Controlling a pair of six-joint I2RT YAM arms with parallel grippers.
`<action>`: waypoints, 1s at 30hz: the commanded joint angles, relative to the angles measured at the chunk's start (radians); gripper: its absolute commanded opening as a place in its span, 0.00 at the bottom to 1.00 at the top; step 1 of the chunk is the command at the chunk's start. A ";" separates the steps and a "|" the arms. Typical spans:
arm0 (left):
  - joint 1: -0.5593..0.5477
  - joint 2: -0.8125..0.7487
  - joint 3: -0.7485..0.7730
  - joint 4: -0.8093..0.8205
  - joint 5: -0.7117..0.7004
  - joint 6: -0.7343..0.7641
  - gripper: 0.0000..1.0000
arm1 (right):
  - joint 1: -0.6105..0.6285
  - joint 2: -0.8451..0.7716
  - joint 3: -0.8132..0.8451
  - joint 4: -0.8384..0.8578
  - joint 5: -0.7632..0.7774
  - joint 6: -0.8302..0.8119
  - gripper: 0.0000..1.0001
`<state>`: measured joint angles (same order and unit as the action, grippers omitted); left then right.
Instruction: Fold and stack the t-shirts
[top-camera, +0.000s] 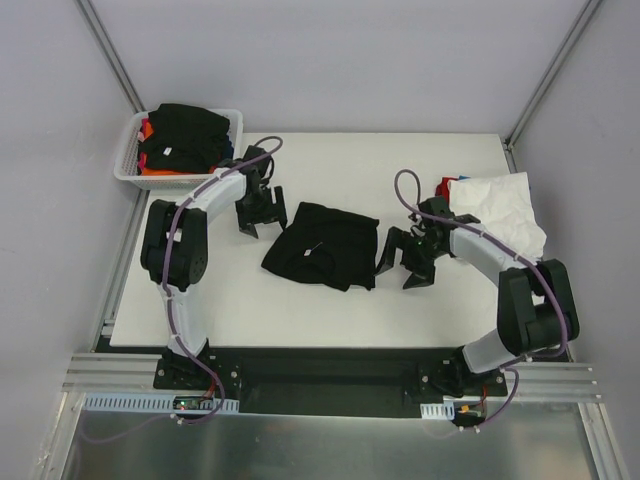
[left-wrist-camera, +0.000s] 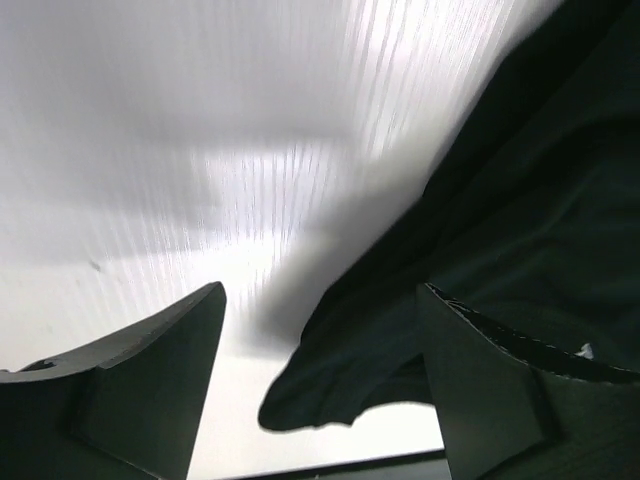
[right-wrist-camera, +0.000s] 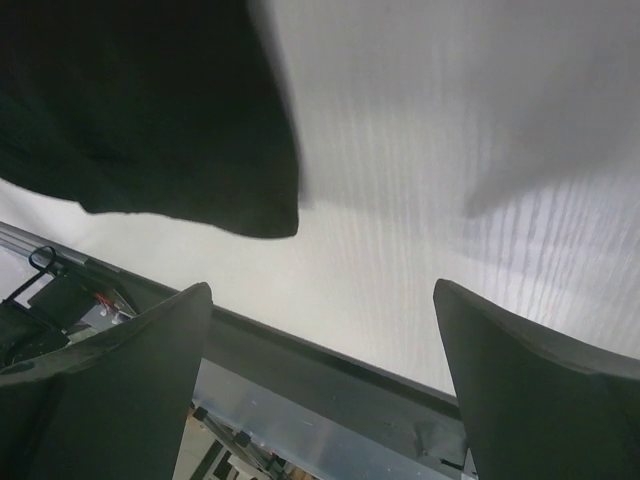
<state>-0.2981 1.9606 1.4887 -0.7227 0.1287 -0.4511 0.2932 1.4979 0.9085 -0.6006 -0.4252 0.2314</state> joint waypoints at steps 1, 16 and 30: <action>0.030 0.082 0.093 0.009 0.048 0.035 0.76 | -0.042 0.089 0.027 0.058 -0.056 -0.059 0.96; -0.005 0.169 0.038 0.146 0.340 0.008 0.76 | -0.051 0.410 0.205 0.255 -0.184 0.008 0.96; -0.138 0.175 0.061 0.157 0.336 -0.069 0.74 | 0.103 0.452 0.214 0.326 -0.170 0.108 0.99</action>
<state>-0.4389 2.1113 1.5505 -0.5613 0.4561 -0.5018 0.3653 1.9182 1.1698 -0.3119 -0.6704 0.3325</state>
